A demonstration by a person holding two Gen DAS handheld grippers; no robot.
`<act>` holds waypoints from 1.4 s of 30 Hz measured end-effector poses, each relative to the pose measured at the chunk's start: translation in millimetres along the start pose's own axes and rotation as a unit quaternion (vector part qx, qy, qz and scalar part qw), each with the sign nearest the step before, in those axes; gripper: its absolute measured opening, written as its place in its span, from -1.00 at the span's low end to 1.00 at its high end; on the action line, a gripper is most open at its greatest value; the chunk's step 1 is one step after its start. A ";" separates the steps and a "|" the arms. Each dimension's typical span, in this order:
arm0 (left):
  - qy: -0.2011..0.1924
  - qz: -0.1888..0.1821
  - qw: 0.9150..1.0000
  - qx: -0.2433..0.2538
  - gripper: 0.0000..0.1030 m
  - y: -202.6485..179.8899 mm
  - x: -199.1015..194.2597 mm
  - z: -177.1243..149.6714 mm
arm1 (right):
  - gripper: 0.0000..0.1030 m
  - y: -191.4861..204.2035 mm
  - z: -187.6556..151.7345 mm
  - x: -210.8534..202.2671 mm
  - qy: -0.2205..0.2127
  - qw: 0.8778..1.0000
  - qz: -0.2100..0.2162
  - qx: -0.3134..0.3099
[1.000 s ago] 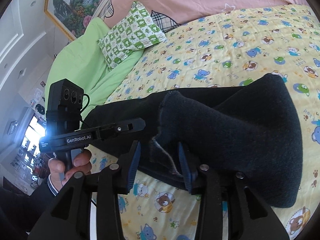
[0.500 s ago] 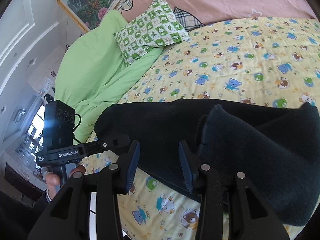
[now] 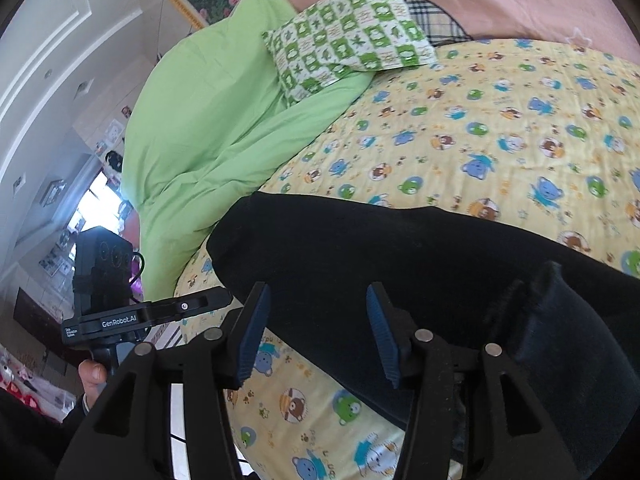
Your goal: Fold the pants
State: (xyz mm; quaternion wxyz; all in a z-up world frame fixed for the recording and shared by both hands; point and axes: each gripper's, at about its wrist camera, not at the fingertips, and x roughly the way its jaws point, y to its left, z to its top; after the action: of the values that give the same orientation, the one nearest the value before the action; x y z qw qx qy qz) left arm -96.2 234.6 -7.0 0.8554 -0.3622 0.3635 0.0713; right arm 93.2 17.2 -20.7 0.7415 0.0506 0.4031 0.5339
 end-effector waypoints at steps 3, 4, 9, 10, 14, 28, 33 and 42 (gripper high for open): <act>-0.017 0.025 1.000 -0.007 0.07 11.3 -8.0 1.9 | 0.00 8.6 8.6 15.8 0.015 1.000 0.006 -0.015; -0.020 0.030 0.999 -0.011 0.07 15.5 -10.3 3.2 | 0.00 11.7 11.9 21.3 0.020 1.000 0.006 -0.021; -0.027 0.046 0.998 -0.032 0.08 33.7 -13.8 10.2 | 0.01 29.1 30.2 49.8 0.046 0.997 0.014 -0.058; -0.029 0.053 0.998 -0.036 0.08 37.4 -14.2 11.9 | 0.01 32.3 33.9 55.8 0.052 0.996 0.016 -0.067; -0.027 0.060 0.996 -0.060 0.14 50.1 -9.6 17.6 | 0.02 42.3 48.0 81.4 0.080 0.991 0.016 -0.101; -0.019 0.059 0.993 -0.105 0.18 75.4 22.5 35.1 | 0.04 73.7 102.5 186.2 0.187 0.955 0.037 -0.226; -0.030 0.066 0.992 -0.100 0.17 75.3 30.8 43.1 | 0.05 77.2 108.7 220.2 0.222 0.943 0.044 -0.244; -0.055 0.083 0.991 -0.085 -0.38 74.5 38.8 51.3 | -0.50 67.6 112.0 225.7 0.226 0.946 0.103 -0.206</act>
State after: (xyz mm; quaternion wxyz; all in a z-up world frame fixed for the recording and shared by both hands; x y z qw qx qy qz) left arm -67.5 317.7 -51.1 0.8312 -0.3978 0.3374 0.1926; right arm 139.1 273.6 -34.2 0.5662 -0.1841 0.4341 0.6761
